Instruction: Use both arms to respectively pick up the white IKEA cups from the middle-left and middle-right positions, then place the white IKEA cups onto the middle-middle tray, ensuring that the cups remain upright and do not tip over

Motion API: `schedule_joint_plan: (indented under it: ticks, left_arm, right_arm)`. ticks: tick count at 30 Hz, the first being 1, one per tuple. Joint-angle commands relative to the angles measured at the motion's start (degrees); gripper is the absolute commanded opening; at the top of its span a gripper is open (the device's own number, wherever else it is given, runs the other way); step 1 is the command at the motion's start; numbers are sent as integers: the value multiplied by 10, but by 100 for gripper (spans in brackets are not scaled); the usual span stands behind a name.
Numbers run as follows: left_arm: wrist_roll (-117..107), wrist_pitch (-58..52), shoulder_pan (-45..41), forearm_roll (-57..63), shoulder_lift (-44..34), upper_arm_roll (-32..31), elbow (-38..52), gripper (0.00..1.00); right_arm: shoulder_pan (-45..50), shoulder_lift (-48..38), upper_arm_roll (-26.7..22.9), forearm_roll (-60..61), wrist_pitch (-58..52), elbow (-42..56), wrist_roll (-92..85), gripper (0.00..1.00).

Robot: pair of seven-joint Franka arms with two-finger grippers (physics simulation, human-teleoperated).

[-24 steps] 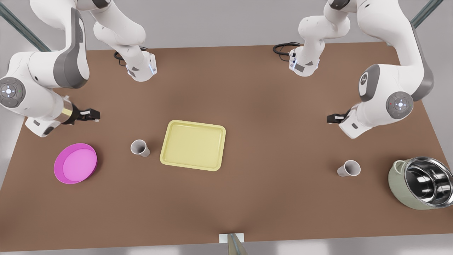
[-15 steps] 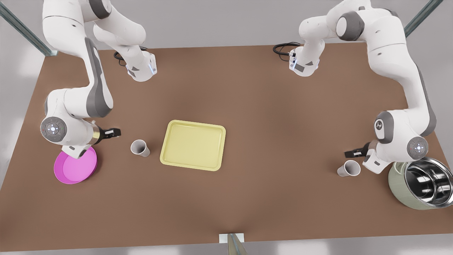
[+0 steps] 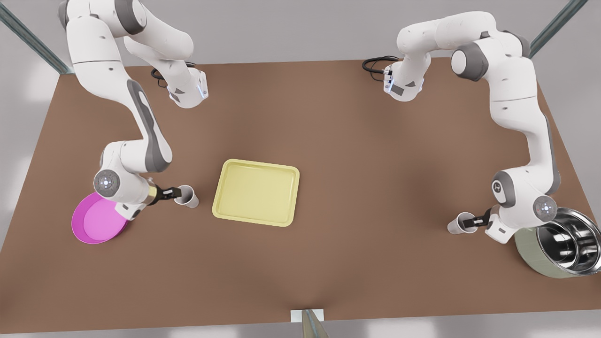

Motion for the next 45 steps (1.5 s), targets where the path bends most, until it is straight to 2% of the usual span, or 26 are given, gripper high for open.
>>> schedule_joint_plan:
  ticks: [1,2,3,4,6,13,14,15,16,18,21,23,24,25,28,29,30,31,32,33,41,42,43,45]
  left_arm:
    - [44,24,1,-1,4,4,-10,100]
    - [44,25,0,-1,4,7,-25,100]
    - [40,23,-1,-1,4,7,-25,76]
    - [21,19,-2,-2,-2,7,-25,48]
    - [10,-6,-5,-30,-11,4,-25,21]
    - [9,-34,-18,-51,-18,-9,-19,21]
    - [-17,-34,-41,-48,-38,-15,-18,21]
    - [-81,-48,-83,-48,-94,-15,-30,21]
    - [-139,-56,-104,-48,-106,-16,-27,21]
    - [-285,-135,-131,-46,-60,-87,65,21]
    - [-495,-132,-276,-46,-40,-94,83,21]
    - [-726,-128,-363,-48,26,-96,170,21]
    - [-793,-128,-384,-47,55,-122,205,21]
    - [-835,-125,-427,-46,102,-119,269,21]
    - [-845,-84,-445,-47,120,-120,271,21]
    - [-844,-84,-447,-47,127,-120,269,21]
    - [-844,-84,-449,-47,127,-120,268,21]
    - [-844,-61,-455,-47,142,-120,269,21]
    - [-844,-47,-460,-47,156,-120,270,21]
    - [-844,-46,-461,-47,156,-120,269,21]
    - [-844,-37,-462,-48,156,-125,272,21]
    - [-844,-37,-462,-48,156,-125,272,24]
    - [-844,-37,-462,-48,156,-125,272,75]
    - [-844,-37,-462,-48,156,-129,272,90]
  right_arm:
    - [-3,0,1,3,86,-14,7,100]
    - [-7,-1,1,3,88,-21,7,100]
    - [-6,0,1,3,88,-24,7,100]
    - [-6,0,1,3,104,-38,7,100]
    - [-6,1,1,4,108,-43,7,100]
    - [-3,24,2,2,122,-43,4,100]
    - [-6,22,2,2,120,-45,-3,100]
    - [-6,21,2,2,117,-52,-3,100]
    - [-7,18,2,3,116,-56,-4,100]
    - [-7,14,2,3,114,-62,-16,100]
    - [-14,18,2,3,113,-74,-41,100]
    - [-11,35,2,2,117,-74,-42,100]
    - [-9,40,2,2,119,-70,-42,100]
    - [-9,48,2,2,120,-67,-42,100]
    - [-11,59,2,2,133,-65,-42,100]
    - [-9,66,3,1,133,-65,-43,95]
    - [-9,70,3,1,133,-63,-44,78]
    - [-10,77,3,1,133,-56,-45,48]
    - [-11,73,3,1,126,-57,-45,27]
    - [-11,72,4,4,122,-57,-57,21]
    - [-4,65,24,4,96,-10,-55,21]
    - [-3,68,36,4,94,10,-58,21]
    - [-2,67,61,3,94,23,-55,21]
    - [34,67,74,3,102,35,-52,21]
